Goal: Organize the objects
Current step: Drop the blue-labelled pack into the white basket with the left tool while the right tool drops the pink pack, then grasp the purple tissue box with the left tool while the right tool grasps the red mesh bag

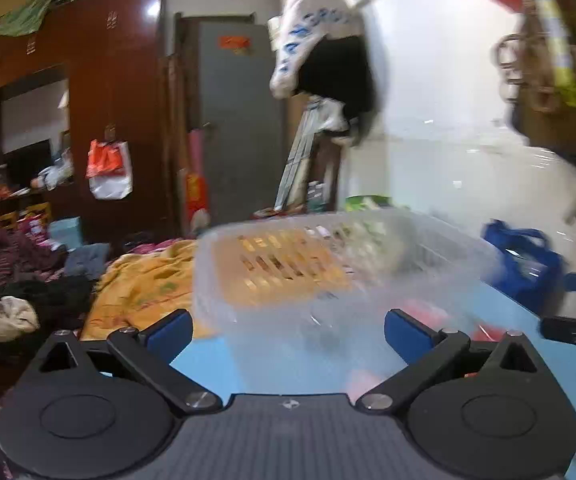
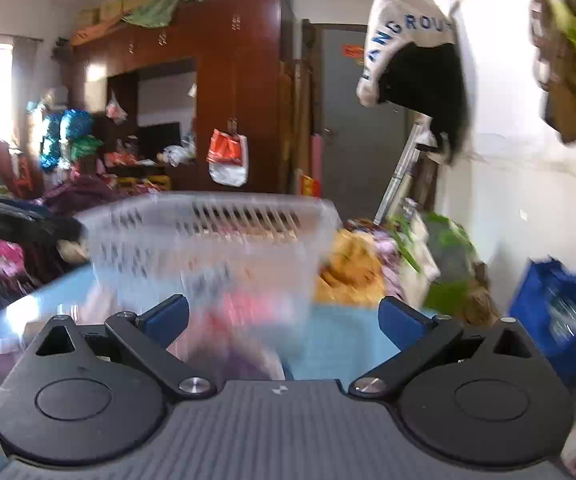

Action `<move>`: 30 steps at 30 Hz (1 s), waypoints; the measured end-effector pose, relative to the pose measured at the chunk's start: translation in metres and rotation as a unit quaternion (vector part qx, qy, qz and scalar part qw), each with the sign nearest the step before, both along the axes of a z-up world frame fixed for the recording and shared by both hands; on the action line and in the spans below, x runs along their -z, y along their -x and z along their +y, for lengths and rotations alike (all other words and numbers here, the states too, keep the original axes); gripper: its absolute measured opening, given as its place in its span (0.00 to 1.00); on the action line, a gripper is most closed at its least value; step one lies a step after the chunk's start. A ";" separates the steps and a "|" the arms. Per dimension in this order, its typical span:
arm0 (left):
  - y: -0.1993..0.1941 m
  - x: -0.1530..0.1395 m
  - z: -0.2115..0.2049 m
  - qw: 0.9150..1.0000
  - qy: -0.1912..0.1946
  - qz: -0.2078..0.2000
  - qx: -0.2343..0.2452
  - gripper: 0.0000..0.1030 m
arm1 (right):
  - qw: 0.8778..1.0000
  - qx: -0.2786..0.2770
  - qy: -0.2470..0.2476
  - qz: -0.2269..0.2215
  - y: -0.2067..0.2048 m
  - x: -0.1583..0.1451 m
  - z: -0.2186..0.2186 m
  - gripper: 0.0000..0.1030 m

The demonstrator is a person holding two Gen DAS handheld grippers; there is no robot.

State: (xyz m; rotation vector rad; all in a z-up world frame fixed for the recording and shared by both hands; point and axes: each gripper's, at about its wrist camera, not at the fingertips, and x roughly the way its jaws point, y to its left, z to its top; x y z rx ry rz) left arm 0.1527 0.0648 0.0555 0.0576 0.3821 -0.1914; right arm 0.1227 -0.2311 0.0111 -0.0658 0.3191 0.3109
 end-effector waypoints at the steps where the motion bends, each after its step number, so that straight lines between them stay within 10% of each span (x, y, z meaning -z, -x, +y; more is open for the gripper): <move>1: 0.016 0.007 0.000 1.000 -0.004 -0.007 0.004 1.00 | 1.000 0.006 -0.004 0.008 0.011 0.010 -0.004 1.00; 8: 0.104 0.047 0.008 0.999 0.009 -0.045 -0.006 0.97 | 0.998 -0.037 -0.003 0.042 0.031 0.030 -0.001 0.98; 10: 0.106 0.050 0.012 0.999 0.000 -0.038 -0.018 0.95 | 0.999 -0.028 0.020 0.032 0.024 0.028 0.007 0.81; 21: 0.100 0.081 0.014 0.999 -0.036 0.026 -0.017 0.78 | 0.993 -0.070 0.010 0.098 0.006 0.044 0.003 0.54; 30: 0.099 0.087 0.015 0.997 -0.049 0.047 -0.030 0.54 | 0.992 -0.067 0.005 0.110 0.005 0.048 0.000 0.51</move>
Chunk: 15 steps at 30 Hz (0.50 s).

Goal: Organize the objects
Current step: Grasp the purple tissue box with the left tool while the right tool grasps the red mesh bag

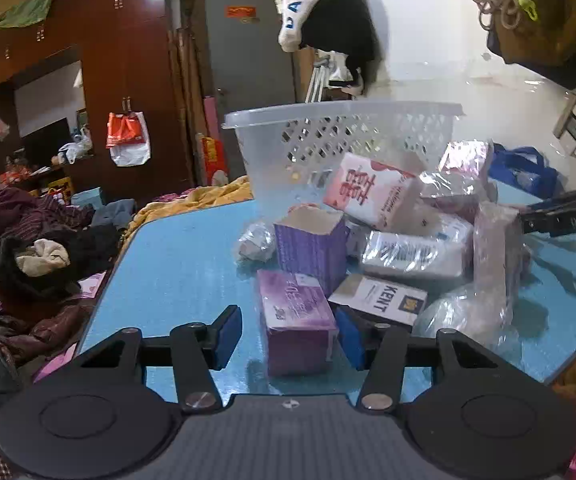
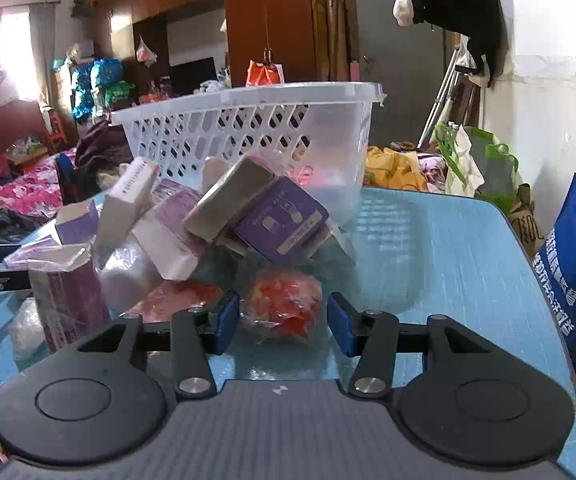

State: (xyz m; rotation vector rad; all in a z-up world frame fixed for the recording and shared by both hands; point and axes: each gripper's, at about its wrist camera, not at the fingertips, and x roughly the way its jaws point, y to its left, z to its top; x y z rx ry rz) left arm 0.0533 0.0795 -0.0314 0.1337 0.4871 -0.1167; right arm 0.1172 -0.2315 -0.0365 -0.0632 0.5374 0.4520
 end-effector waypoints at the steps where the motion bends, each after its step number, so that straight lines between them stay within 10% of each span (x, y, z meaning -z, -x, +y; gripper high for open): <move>1: 0.000 0.002 -0.001 1.000 -0.004 0.000 0.001 0.54 | 1.000 -0.002 0.006 0.005 -0.001 0.001 0.001 0.51; 15: 0.008 -0.001 0.002 0.999 0.002 -0.038 -0.007 0.43 | 0.997 0.006 -0.022 -0.071 0.019 -0.003 -0.009 0.46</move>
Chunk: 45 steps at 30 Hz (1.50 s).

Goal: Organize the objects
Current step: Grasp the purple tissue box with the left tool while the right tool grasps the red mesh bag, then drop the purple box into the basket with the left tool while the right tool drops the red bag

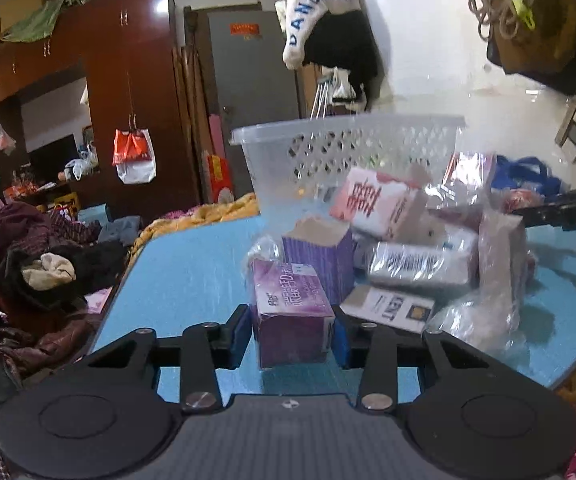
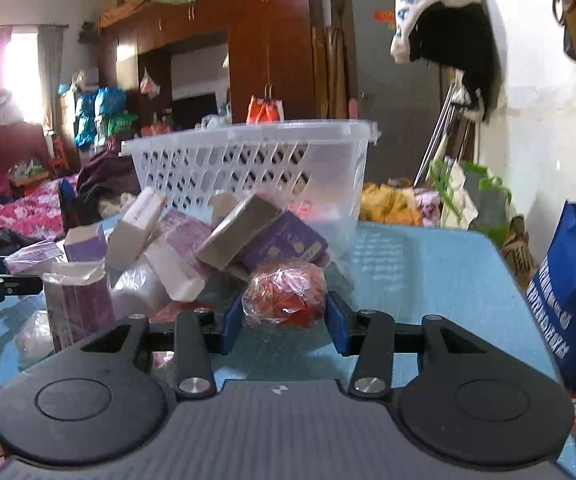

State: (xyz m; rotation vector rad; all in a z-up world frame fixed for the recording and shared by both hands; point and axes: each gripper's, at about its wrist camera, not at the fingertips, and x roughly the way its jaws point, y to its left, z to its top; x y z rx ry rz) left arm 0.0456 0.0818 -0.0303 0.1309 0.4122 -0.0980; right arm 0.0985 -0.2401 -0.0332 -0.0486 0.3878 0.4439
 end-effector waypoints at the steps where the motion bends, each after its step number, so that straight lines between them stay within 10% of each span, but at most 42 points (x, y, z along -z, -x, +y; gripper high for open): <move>1: 0.001 -0.001 0.000 1.000 0.002 -0.004 0.002 0.43 | 1.000 0.005 -0.001 -0.005 0.001 0.000 0.000 0.46; 23: 0.008 -0.041 0.001 0.994 0.066 -0.085 0.034 0.44 | 0.992 0.013 -0.069 -0.100 0.025 -0.042 -0.026 0.46; 30: -0.059 -0.114 -0.006 0.990 0.084 -0.109 0.029 0.44 | 0.988 0.006 0.001 -0.152 -0.044 -0.108 0.031 0.46; 33: -0.113 -0.138 -0.016 0.992 0.090 -0.081 0.025 0.44 | 0.994 0.026 0.015 -0.101 -0.107 -0.125 0.048 0.46; 42: -0.206 -0.131 -0.041 0.997 0.080 -0.001 0.012 0.44 | 0.998 0.016 0.033 -0.048 -0.172 -0.107 0.070 0.48; 45: -0.215 -0.123 -0.043 0.997 0.079 0.005 0.017 0.55 | 0.997 0.002 0.047 -0.058 -0.159 -0.103 0.071 0.89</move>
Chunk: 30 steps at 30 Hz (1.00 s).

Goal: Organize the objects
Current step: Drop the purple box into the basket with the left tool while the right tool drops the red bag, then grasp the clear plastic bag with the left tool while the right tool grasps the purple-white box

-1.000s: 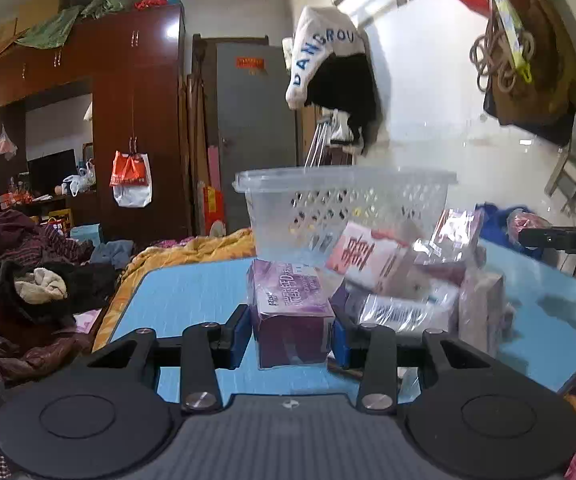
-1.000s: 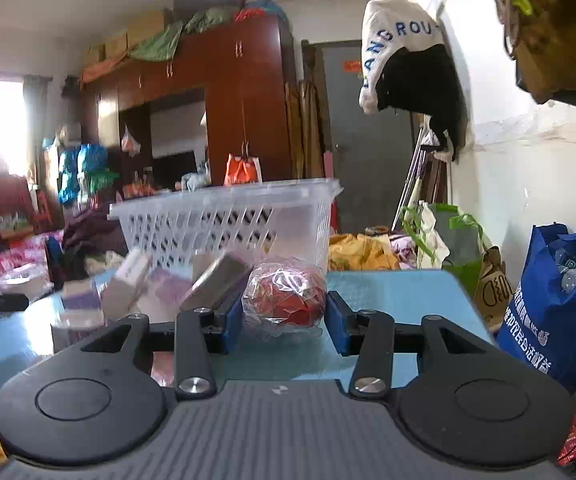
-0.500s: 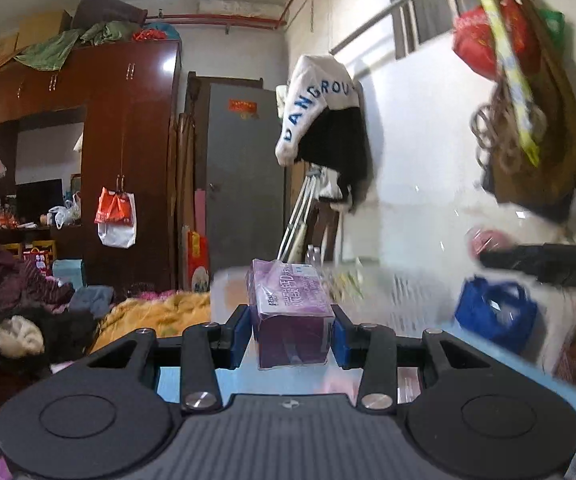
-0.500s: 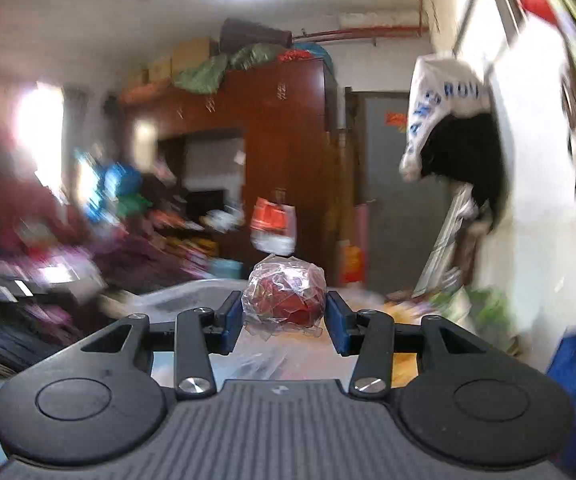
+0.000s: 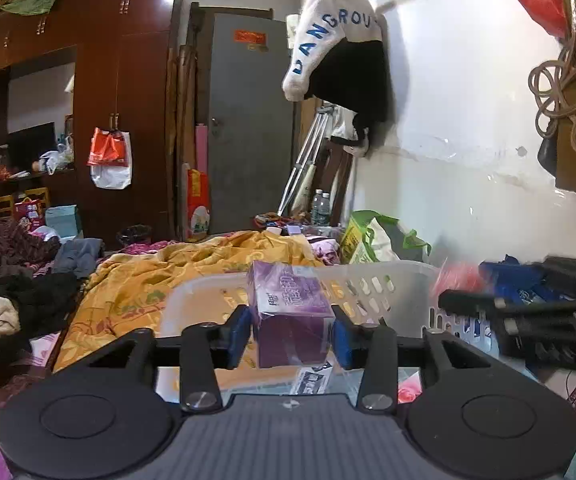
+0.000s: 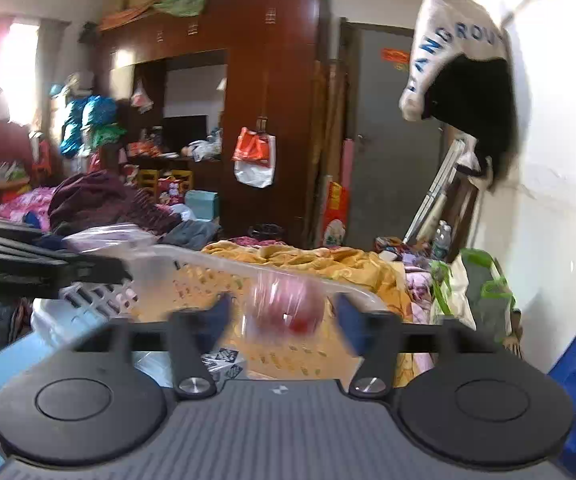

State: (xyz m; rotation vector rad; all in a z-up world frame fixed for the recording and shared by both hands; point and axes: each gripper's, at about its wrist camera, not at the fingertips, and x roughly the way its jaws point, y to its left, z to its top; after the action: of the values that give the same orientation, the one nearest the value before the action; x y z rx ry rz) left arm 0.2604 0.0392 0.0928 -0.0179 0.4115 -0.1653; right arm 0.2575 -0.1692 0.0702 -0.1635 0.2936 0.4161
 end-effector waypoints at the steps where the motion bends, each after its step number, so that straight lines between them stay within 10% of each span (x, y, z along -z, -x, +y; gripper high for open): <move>1: -0.002 0.003 -0.002 1.000 -0.008 -0.003 -0.001 0.76 | 1.000 -0.002 0.001 -0.015 0.009 0.000 -0.003 1.00; 2: -0.001 0.006 -0.004 1.000 -0.011 -0.005 -0.009 0.87 | 1.000 -0.009 -0.004 -0.026 0.017 -0.001 -0.005 1.00; 16: 0.163 0.071 0.008 0.998 0.011 -0.058 0.021 0.87 | 0.995 -0.034 -0.089 0.030 0.144 0.091 -0.060 0.96; 22: 0.212 0.104 0.017 0.998 0.021 -0.046 0.025 0.87 | 0.992 -0.071 -0.106 0.017 0.181 0.084 -0.054 0.96; 30: 0.227 0.118 0.025 0.997 -0.021 -0.036 0.060 0.87 | 0.991 -0.111 -0.066 0.041 0.185 0.104 -0.003 0.70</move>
State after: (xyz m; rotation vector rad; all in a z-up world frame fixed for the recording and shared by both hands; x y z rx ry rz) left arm 0.0339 0.0640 -0.0256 0.0537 0.3432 -0.2758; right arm 0.0721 -0.1718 -0.0333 -0.0490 0.3290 0.6613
